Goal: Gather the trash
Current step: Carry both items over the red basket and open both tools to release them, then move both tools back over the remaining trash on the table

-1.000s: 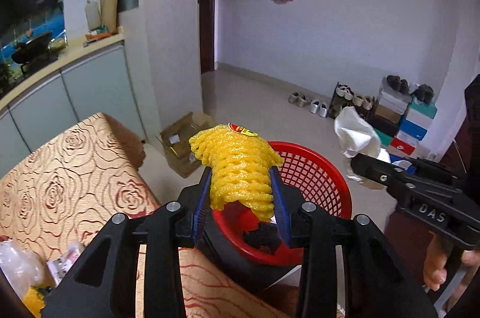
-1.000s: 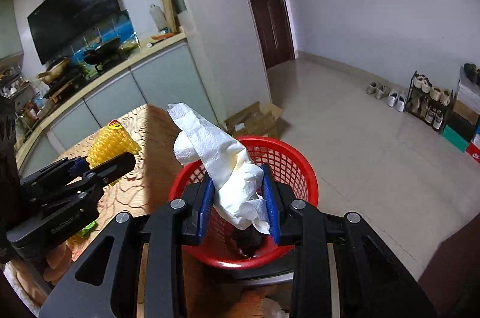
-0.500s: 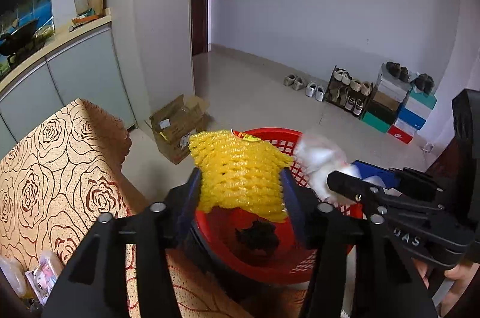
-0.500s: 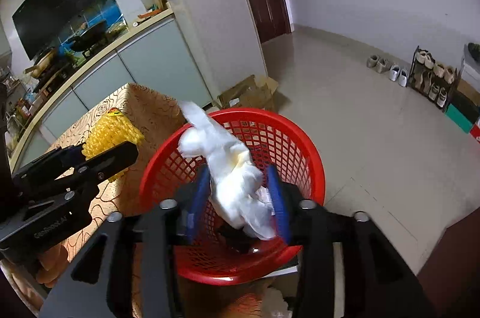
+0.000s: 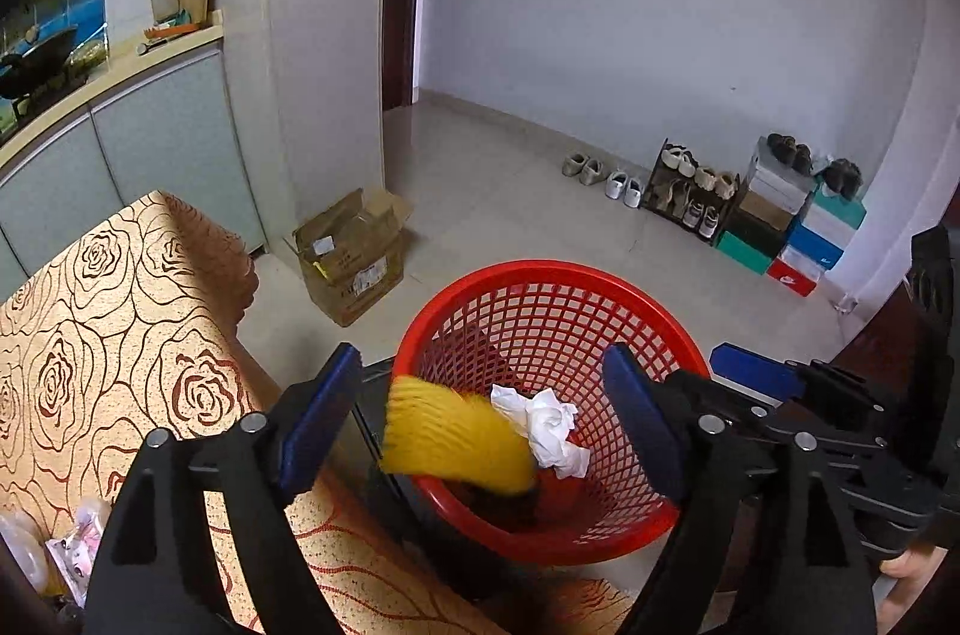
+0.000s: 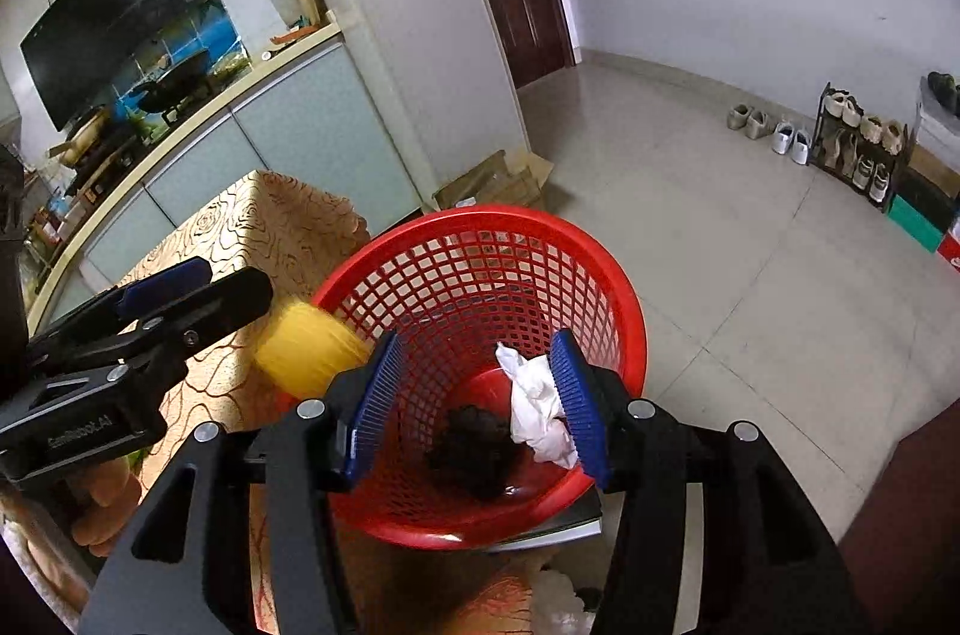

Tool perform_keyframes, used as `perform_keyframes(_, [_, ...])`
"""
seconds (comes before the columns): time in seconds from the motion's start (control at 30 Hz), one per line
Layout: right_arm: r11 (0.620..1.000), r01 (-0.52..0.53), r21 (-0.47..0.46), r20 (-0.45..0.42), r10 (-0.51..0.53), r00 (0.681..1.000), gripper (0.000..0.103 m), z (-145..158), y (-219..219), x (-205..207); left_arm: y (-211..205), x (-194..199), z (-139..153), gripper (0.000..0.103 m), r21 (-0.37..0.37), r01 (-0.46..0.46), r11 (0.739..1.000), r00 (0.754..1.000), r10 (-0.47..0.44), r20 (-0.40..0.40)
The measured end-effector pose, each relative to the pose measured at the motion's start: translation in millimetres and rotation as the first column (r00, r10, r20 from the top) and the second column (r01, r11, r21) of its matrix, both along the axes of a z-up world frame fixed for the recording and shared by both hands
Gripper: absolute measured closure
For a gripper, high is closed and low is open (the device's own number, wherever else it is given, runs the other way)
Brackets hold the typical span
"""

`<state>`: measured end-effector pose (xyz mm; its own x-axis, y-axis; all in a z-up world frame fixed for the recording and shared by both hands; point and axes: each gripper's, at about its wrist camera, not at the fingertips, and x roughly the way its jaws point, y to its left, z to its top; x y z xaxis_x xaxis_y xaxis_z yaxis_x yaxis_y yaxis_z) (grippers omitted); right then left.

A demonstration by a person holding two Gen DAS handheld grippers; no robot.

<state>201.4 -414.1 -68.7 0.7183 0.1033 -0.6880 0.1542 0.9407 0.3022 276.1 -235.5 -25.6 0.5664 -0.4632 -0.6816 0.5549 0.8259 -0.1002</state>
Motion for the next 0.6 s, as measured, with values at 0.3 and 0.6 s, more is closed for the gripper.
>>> perform_keyframes(0.3, [1.000, -0.001, -0.017, 0.024, 0.002, 1.000, 0.053, 13, 9, -14, 20, -15, 12, 0.022, -0.003, -0.027, 1.000, 0.999, 0.027, 0.033])
perform_keyframes(0.6, [0.997, -0.029, -0.073, 0.067, 0.034, 0.997, 0.045, 30, 35, -28, 66, -45, 28, 0.020, 0.001, -0.112, 0.994, 0.989, 0.111, 0.096])
